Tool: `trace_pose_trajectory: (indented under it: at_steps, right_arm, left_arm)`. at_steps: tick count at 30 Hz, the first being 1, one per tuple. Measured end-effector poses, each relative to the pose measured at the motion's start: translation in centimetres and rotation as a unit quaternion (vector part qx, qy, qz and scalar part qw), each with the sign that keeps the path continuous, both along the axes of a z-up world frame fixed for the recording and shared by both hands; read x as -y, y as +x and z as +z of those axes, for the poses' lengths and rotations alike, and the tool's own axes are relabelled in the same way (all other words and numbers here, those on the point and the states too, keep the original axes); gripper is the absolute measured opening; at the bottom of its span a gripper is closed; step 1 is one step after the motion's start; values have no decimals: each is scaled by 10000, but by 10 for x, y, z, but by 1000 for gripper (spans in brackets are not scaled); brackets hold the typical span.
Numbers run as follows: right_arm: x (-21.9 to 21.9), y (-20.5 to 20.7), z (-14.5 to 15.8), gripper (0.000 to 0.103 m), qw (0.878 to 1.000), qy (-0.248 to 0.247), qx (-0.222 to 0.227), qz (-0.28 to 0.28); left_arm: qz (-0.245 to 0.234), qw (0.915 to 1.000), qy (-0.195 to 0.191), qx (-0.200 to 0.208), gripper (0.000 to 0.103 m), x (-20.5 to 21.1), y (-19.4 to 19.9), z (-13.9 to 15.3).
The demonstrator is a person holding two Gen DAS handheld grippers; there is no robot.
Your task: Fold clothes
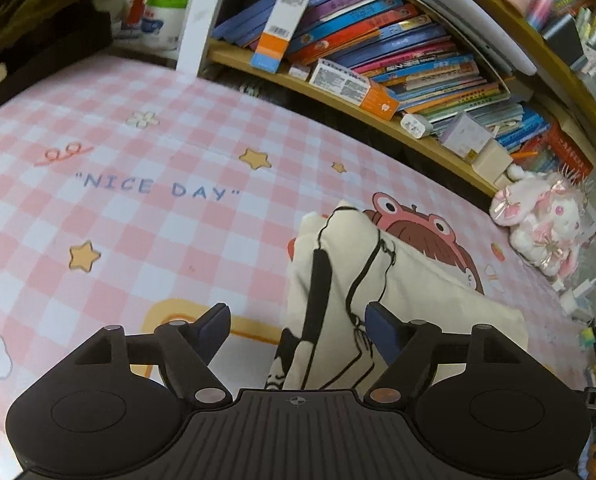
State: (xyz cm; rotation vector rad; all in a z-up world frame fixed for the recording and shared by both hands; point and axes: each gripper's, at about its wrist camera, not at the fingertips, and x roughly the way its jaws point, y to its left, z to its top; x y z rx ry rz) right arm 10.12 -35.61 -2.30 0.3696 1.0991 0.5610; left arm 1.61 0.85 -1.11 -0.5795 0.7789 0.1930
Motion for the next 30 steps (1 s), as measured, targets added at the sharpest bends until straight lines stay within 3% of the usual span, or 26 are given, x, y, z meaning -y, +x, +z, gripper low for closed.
trace_pose_trajectory:
  at_steps: [5, 8, 10, 13, 14, 15, 18, 19, 21, 24, 26, 27, 30]
  right_arm:
    - [14, 1, -8, 53, 9959, 546, -632, -359]
    - [9, 2, -9, 49, 9944, 627, -772, -359]
    - [4, 3, -10, 42, 9938, 642, -836, -367]
    - [-4, 7, -10, 40, 9940, 569, -832, -423]
    - [-6, 8, -9, 40, 9943, 526, -816, -441]
    - [-8, 8, -9, 38, 9946, 482, -800, -459]
    - [-17, 7, -6, 30, 9963, 244, -652, -495]
    - [-20, 5, -4, 26, 9970, 149, -580, -495]
    - [-28, 0, 3, 19, 9986, -47, -294, -429]
    - [-41, -15, 22, 13, 9982, -323, 485, -171]
    - [-47, -26, 36, 13, 9943, -326, 1013, 13]
    - [-48, -30, 39, 13, 9932, -292, 1125, 45]
    - [-45, -27, 32, 13, 9959, -380, 803, -175]
  left_arm:
    - [-7, 9999, -145, -48, 76, -5, -3, -6]
    - [-36, 9997, -249, -59, 75, -7, -2, -10]
    - [-86, 9994, -341, -43, 75, -9, 1, -13]
    - [-163, 9986, -506, -3, 72, -11, 6, -17]
    - [-222, 9980, -590, -5, 68, -11, 8, -19]
    - [-281, 9973, -674, -8, 53, -10, 10, -21]
    - [-396, 9970, -656, -94, 36, -6, 14, -21]
    - [-454, 9969, -630, -110, 27, -4, 15, -20]
    - [-575, 9973, -455, -44, 19, 1, 14, -11]
    - [-1117, 9932, 188, 261, 20, 22, 8, 14]
    - [-1332, 9902, 354, 216, 20, 27, 9, 17]
    - [-1326, 9905, 324, 172, 22, 24, 12, 15]
    - [-1151, 9933, -131, -53, 32, 4, 18, 1]
